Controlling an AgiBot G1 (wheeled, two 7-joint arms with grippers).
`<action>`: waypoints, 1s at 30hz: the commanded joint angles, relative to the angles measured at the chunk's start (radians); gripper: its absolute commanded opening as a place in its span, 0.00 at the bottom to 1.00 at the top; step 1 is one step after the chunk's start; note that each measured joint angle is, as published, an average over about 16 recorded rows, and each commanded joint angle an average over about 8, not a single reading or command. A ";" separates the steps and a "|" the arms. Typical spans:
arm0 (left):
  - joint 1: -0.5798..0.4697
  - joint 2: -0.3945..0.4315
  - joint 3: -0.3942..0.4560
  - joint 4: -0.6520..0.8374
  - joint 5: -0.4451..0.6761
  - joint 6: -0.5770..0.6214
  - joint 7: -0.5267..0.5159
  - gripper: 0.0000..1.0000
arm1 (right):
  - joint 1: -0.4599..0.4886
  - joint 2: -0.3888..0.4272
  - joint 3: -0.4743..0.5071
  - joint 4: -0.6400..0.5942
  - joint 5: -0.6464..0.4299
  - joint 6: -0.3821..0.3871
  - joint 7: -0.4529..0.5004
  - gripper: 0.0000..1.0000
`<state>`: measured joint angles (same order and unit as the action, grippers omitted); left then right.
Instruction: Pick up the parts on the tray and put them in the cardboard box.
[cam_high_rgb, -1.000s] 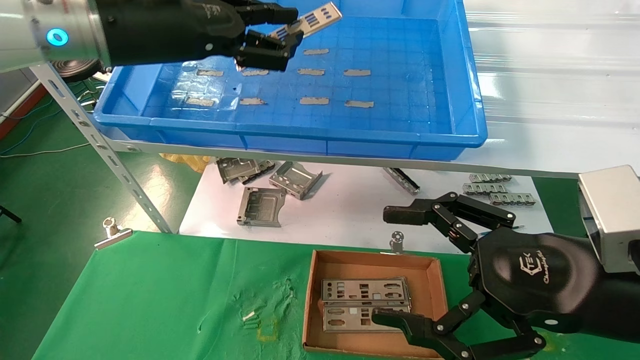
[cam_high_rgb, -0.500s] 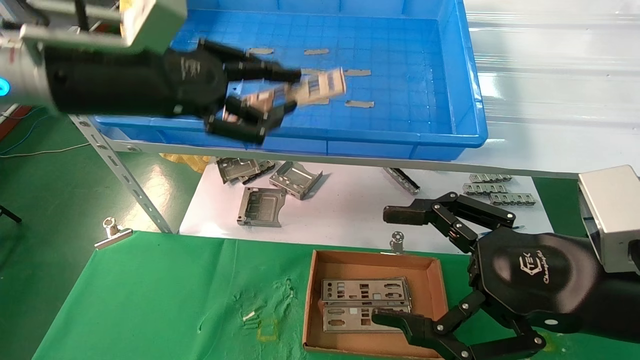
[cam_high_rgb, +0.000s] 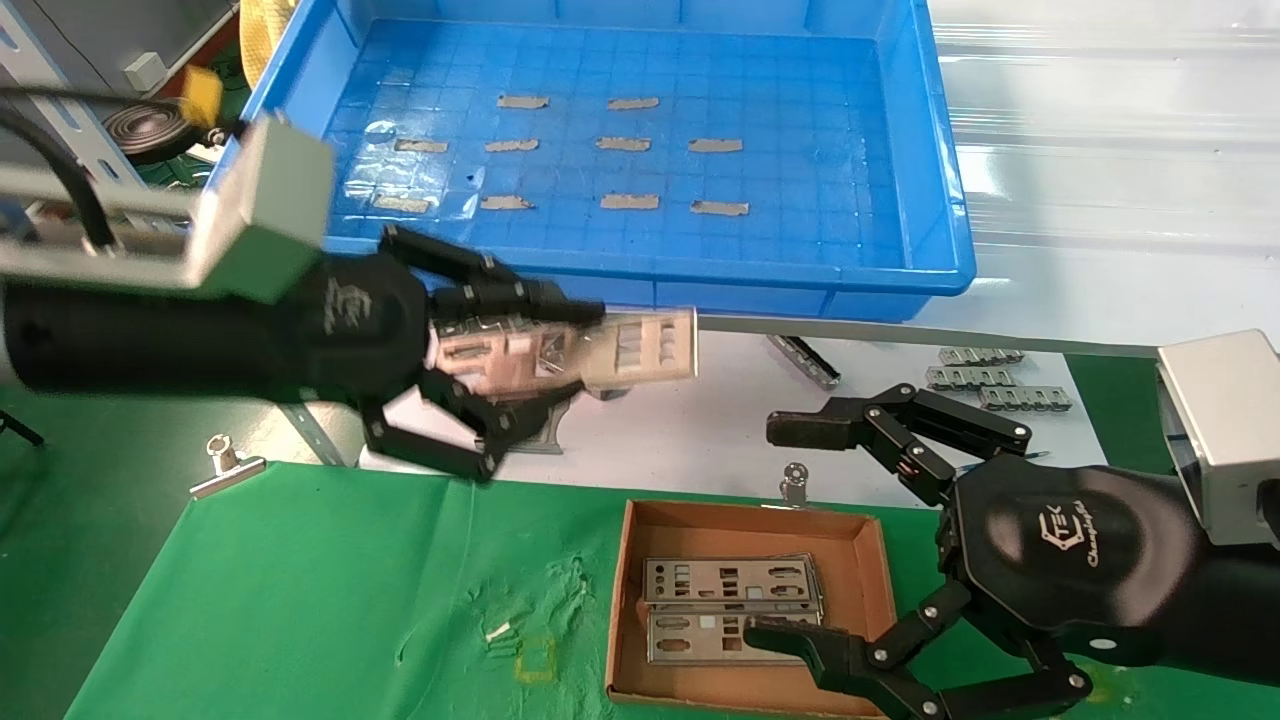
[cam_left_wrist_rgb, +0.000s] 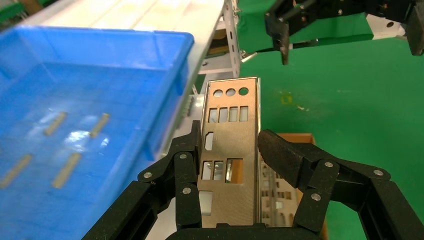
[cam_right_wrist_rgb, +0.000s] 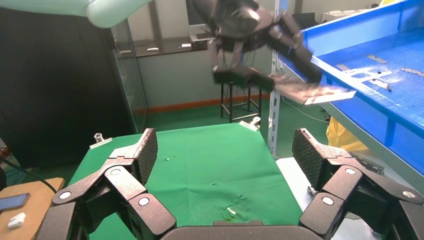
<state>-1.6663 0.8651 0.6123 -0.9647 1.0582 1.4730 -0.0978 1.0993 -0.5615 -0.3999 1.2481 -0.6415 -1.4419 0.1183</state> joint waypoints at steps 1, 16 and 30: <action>0.033 -0.024 -0.003 -0.077 -0.009 -0.022 -0.037 0.00 | 0.000 0.000 0.000 0.000 0.000 0.000 0.000 1.00; 0.235 0.185 0.101 0.051 0.123 -0.236 0.027 0.00 | 0.000 0.000 0.000 0.000 0.000 0.000 0.000 1.00; 0.276 0.456 0.169 0.297 0.240 -0.420 0.242 0.00 | 0.000 0.000 0.000 0.000 0.000 0.000 0.000 1.00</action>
<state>-1.3907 1.3048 0.7830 -0.6782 1.2920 1.0600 0.1342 1.0993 -0.5615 -0.4000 1.2481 -0.6415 -1.4419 0.1182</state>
